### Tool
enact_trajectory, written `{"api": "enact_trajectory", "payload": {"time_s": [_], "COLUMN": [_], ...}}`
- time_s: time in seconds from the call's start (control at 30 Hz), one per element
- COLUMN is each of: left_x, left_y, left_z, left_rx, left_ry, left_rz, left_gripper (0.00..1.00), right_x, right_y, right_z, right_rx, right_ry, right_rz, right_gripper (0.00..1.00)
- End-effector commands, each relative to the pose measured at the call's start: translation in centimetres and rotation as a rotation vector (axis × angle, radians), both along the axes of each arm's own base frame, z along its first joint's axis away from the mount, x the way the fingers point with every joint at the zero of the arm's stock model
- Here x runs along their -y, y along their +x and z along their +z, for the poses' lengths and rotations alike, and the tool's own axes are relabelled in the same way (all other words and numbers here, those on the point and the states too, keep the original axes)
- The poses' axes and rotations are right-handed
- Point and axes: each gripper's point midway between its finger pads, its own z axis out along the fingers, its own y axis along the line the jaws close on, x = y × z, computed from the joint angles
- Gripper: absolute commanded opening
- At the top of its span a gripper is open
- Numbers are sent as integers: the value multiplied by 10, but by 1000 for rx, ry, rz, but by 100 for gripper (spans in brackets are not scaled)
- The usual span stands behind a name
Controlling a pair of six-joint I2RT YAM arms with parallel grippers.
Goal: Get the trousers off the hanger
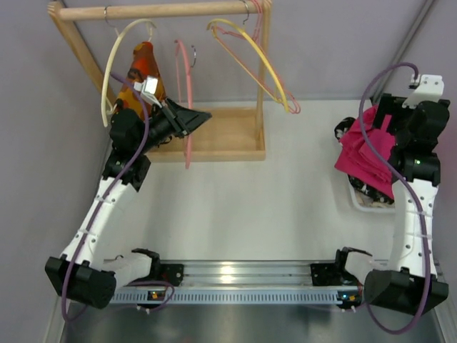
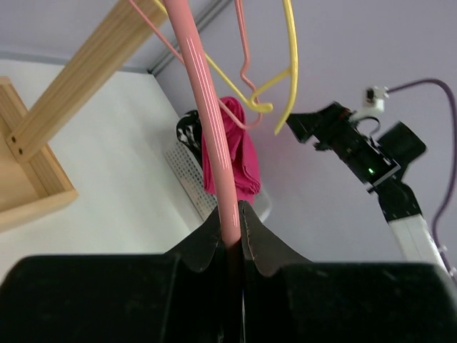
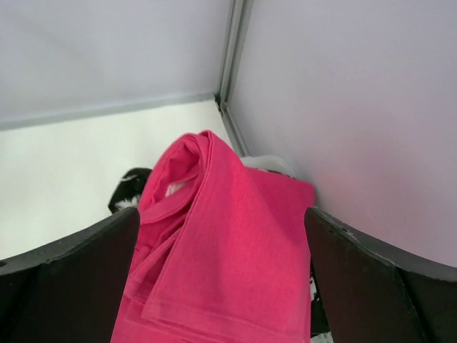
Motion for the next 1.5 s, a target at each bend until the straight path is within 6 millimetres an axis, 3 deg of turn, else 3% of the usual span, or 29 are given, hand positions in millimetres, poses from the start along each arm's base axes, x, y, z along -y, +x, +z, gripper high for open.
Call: {"api": "enact_trajectory", "payload": {"time_s": [0.0, 0.13, 0.23, 0.4, 0.43, 0.47, 0.53, 0.7, 1.03, 1.33, 1.47], "left_x": [6, 15, 23, 36, 38, 42, 48, 67, 79, 82, 86], "left_y": [18, 33, 38, 52, 52, 61, 63, 76, 115, 128, 133], "left_z": [42, 56, 75, 93, 105, 100, 111, 106, 99, 98, 88], "left_rx": [147, 161, 204, 222, 245, 232, 252, 237, 195, 188, 163], "left_ry": [-6, -14, -39, -64, -73, -68, -79, -81, -102, -111, -107], "left_rz": [52, 46, 34, 27, 26, 26, 17, 5, 49, 74, 74], "left_gripper": [0, 0, 0, 0, 0, 0, 0, 0, 0, 0, 0], "right_x": [-13, -29, -37, -49, -51, -52, -54, -54, -56, -59, -59], "right_y": [-26, -45, -53, -59, -60, -60, -61, -64, -67, -67, -67], "right_z": [46, 85, 96, 98, 98, 99, 100, 104, 93, 89, 89], "right_rx": [98, 176, 193, 223, 226, 230, 234, 246, 233, 230, 232], "right_ry": [47, 61, 88, 169, 177, 189, 192, 178, 186, 210, 210], "right_rz": [24, 73, 98, 125, 135, 137, 141, 143, 150, 154, 156], "right_gripper": [99, 99, 99, 99, 99, 99, 99, 99, 99, 99, 99]}}
